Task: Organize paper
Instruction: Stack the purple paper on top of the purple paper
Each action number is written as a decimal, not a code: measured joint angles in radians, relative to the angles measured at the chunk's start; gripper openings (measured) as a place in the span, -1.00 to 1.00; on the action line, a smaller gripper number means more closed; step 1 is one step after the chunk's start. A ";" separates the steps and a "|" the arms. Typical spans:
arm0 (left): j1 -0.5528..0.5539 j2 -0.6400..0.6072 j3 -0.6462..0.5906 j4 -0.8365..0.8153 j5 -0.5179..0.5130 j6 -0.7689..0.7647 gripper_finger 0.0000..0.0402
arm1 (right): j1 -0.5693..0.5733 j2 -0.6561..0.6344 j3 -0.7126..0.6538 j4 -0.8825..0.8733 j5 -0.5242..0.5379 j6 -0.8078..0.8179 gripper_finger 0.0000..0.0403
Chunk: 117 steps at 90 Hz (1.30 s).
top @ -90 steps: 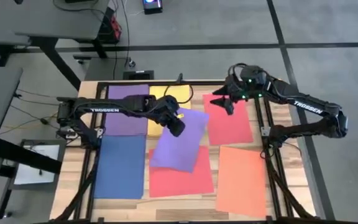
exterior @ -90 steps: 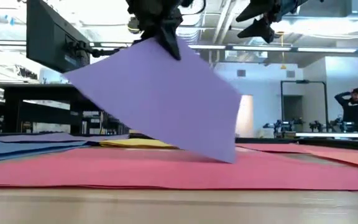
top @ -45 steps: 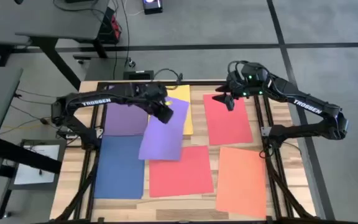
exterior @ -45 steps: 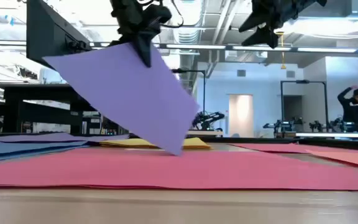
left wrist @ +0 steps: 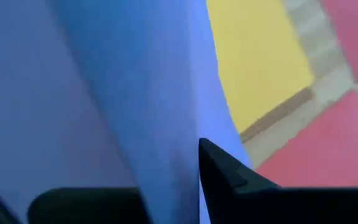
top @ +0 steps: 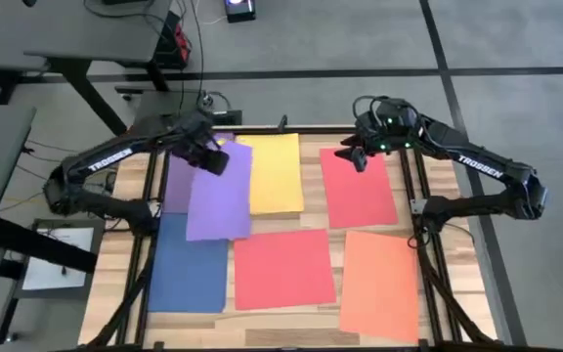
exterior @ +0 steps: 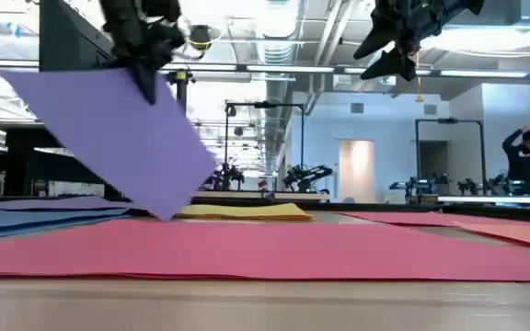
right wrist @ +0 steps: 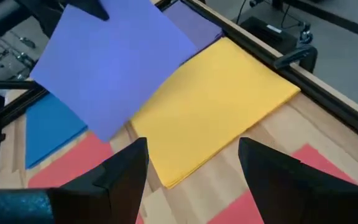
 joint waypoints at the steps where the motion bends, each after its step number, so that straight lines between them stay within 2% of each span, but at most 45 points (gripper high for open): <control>1: 0.009 -0.005 -0.010 0.001 -0.004 -0.003 -1.00 | 0.000 0.003 0.000 0.002 0.000 0.005 0.19; 15: 0.135 -0.020 -0.116 0.012 -0.063 -0.001 -1.00 | 0.006 0.050 0.000 0.032 0.000 0.049 0.19; 27: 0.209 0.020 -0.135 0.009 -0.118 0.048 -1.00 | 0.029 0.101 0.000 0.023 0.000 0.066 0.19; 50: 0.305 0.161 -0.078 0.014 -0.176 0.219 -1.00 | 0.116 0.197 0.000 0.030 0.000 0.087 0.19; 72: 0.367 0.299 0.022 0.061 -0.274 0.320 -1.00 | 0.166 0.241 0.000 0.032 0.000 0.117 0.19; 80: 0.400 0.346 0.051 0.076 -0.279 0.358 -1.00 | 0.165 0.239 0.000 0.036 0.000 0.120 0.19; 91: 0.416 0.406 0.056 0.068 -0.215 0.428 -1.00 | 0.156 0.238 0.000 0.027 0.000 0.122 0.19; 117: 0.414 0.406 0.046 0.054 -0.199 0.413 -1.00 | 0.159 0.236 0.000 0.003 0.000 0.127 0.19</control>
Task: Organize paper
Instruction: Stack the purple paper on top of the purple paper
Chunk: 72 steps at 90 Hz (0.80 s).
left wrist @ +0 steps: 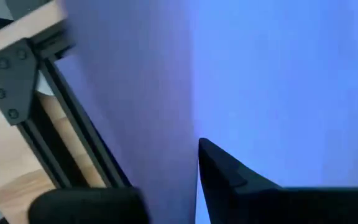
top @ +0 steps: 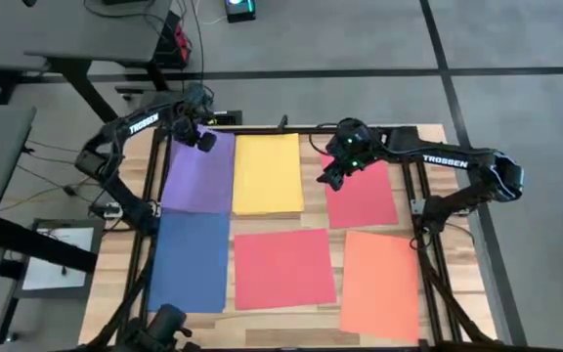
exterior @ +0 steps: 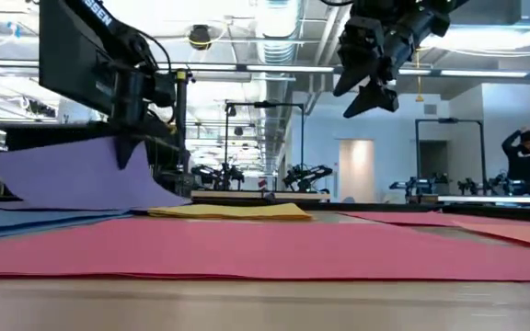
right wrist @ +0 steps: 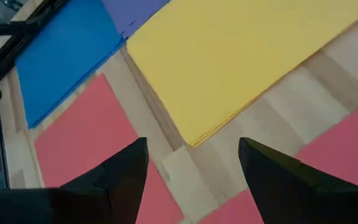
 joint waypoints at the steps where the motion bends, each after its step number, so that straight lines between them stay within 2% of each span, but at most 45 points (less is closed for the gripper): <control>1: 0.000 0.000 0.000 0.000 0.001 0.000 -1.00 | 0.000 0.000 0.000 0.001 0.000 0.000 0.19; 18: 0.000 0.001 0.000 -0.004 0.002 -0.003 -1.00 | 0.000 0.000 0.000 0.000 0.000 -0.002 0.19; 51: 0.032 0.001 0.000 -0.024 0.000 -0.102 -0.99 | 0.000 0.000 0.000 -0.021 0.000 -0.005 0.19; 60: 0.048 0.001 0.000 -0.024 0.001 -0.124 -0.91 | 0.001 0.000 0.000 -0.026 0.000 -0.005 0.19; 72: 0.051 0.001 0.000 -0.020 0.018 -0.132 -0.70 | 0.001 0.000 0.000 -0.026 0.000 -0.005 0.19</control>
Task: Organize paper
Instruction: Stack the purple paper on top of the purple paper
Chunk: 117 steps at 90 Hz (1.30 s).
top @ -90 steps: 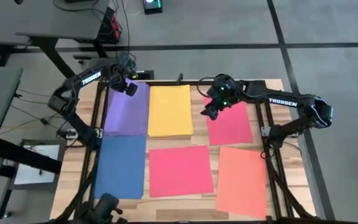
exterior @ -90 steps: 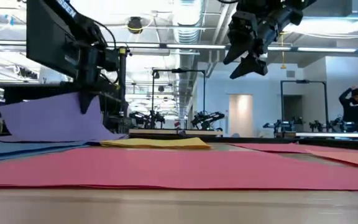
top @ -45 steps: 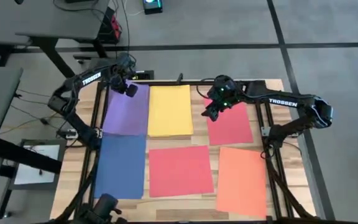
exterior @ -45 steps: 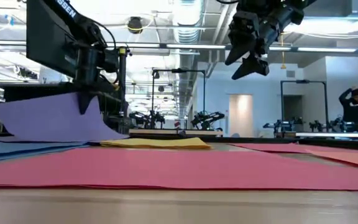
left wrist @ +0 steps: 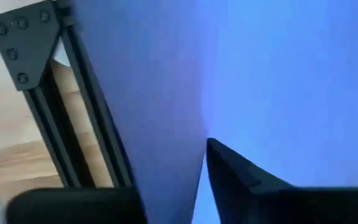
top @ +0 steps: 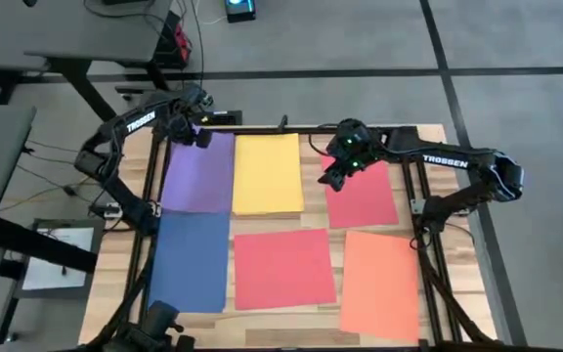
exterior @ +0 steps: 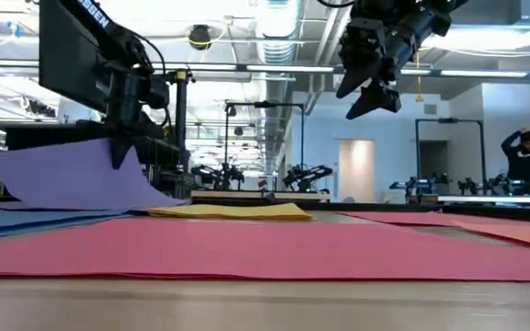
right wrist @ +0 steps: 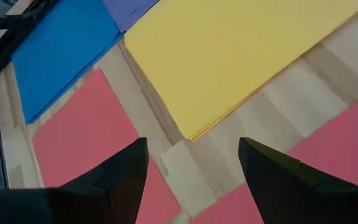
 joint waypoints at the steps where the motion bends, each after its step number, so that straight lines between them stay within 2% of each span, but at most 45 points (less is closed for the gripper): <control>1: 0.000 0.000 0.000 0.000 0.004 0.000 -0.68 | 0.000 0.000 0.000 0.000 0.000 0.000 0.19; 13: 0.000 0.000 0.000 0.001 0.011 0.014 -0.46 | 0.000 0.000 0.000 0.000 0.000 0.000 0.19; 24: 0.000 -0.004 0.019 0.003 0.006 0.053 -0.37 | 0.000 0.000 0.000 -0.006 0.000 -0.002 0.19; 37: -0.001 -0.017 0.056 0.018 -0.073 0.064 -0.36 | 0.000 -0.003 0.000 -0.013 0.000 -0.003 0.19; 55: 0.003 -0.016 0.097 0.012 -0.100 0.074 -0.37 | 0.000 -0.004 0.000 -0.040 -0.001 -0.003 0.19; 77: -0.050 -0.034 0.225 0.004 -0.184 0.166 -0.37 | -0.001 -0.014 0.000 -0.089 -0.002 -0.018 0.19; 84: -0.082 -0.053 0.247 0.023 -0.117 0.198 -0.38 | -0.003 -0.036 0.006 -0.083 -0.001 -0.031 0.19; 94: -0.160 -0.074 0.228 0.123 0.150 0.296 -0.38 | -0.019 -0.070 0.025 -0.059 -0.001 -0.060 0.19; 98: -0.191 -0.065 0.202 0.157 0.213 0.330 -0.38 | -0.030 -0.082 0.026 -0.044 0.000 -0.069 0.19; 108: -0.239 0.004 0.147 0.192 0.225 0.370 -0.38 | -0.052 -0.094 0.026 -0.016 0.000 -0.071 0.19; 117: -0.263 0.077 0.116 0.185 0.223 0.476 -0.38 | -0.063 -0.094 0.026 -0.025 0.001 -0.071 0.19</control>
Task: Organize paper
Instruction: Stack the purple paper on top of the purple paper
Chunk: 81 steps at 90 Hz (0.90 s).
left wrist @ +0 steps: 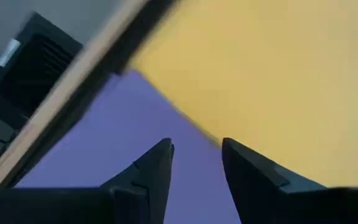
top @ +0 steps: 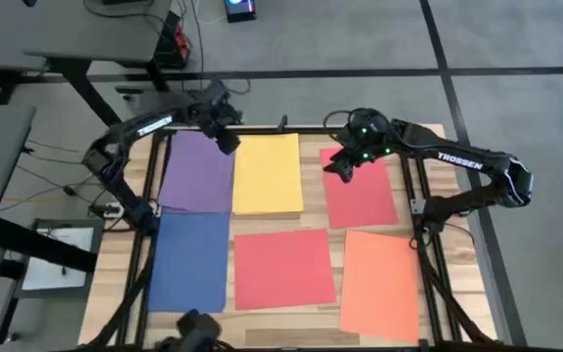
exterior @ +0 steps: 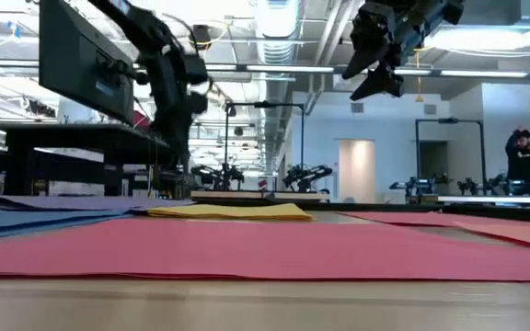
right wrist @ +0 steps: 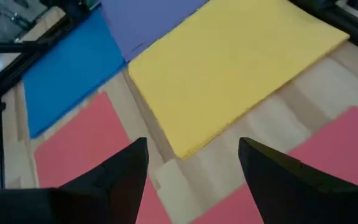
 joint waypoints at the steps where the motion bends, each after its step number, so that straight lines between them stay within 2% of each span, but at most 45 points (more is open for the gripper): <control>1: -0.003 0.010 0.000 -0.002 0.002 0.014 -0.38 | 0.000 0.000 0.000 -0.001 0.001 0.000 0.19; 13: -0.046 0.095 -0.001 -0.004 0.034 0.141 -0.38 | 0.004 0.000 0.000 -0.020 0.001 0.003 0.19; 32: -0.063 0.201 -0.001 0.018 0.029 0.310 -0.38 | 0.014 -0.001 0.000 -0.037 0.002 0.035 0.19; 44: -0.063 0.240 -0.001 0.013 0.015 0.349 -0.38 | 0.026 -0.001 0.000 -0.044 0.001 0.062 0.19; 81: -0.014 0.234 -0.001 0.010 -0.006 0.370 -0.38 | 0.042 -0.001 -0.001 -0.044 0.001 0.071 0.19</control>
